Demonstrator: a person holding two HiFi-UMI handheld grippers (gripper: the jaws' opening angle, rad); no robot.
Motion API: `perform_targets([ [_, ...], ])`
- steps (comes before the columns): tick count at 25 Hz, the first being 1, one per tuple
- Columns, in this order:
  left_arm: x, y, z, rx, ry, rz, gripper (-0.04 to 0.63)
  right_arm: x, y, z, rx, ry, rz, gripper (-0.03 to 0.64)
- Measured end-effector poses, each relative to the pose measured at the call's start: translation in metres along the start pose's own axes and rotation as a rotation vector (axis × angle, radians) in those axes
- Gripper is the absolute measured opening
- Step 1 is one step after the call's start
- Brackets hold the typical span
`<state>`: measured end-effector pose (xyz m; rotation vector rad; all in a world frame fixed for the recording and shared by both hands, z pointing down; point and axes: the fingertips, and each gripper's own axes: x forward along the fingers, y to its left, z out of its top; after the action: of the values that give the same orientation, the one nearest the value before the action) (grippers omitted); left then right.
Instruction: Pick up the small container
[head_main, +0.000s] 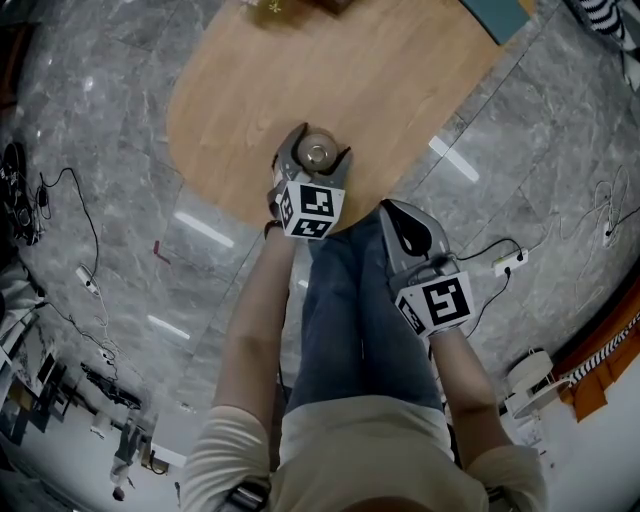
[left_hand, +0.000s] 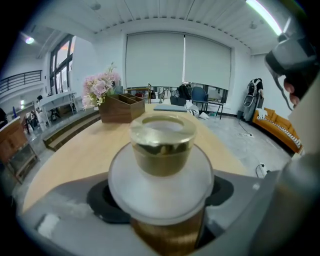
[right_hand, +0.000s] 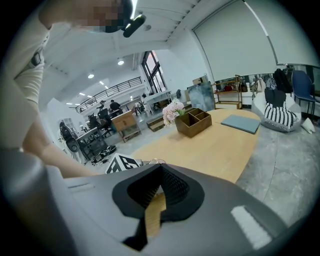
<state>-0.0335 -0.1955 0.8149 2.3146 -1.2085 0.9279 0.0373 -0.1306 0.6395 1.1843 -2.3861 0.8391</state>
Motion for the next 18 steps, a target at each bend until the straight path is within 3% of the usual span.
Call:
perform_targets([
  [7,-0.003,0.005,-0.003,0.012,0.026,0.017,0.337,0.000,0.003,0.003,0.001,-0.009,0.000,-0.002],
  [18,-0.034,-0.002,0.009,-0.029,0.000,-0.002,0.339,-0.011,0.014,0.012,-0.016,-0.030,-0.003,-0.002],
])
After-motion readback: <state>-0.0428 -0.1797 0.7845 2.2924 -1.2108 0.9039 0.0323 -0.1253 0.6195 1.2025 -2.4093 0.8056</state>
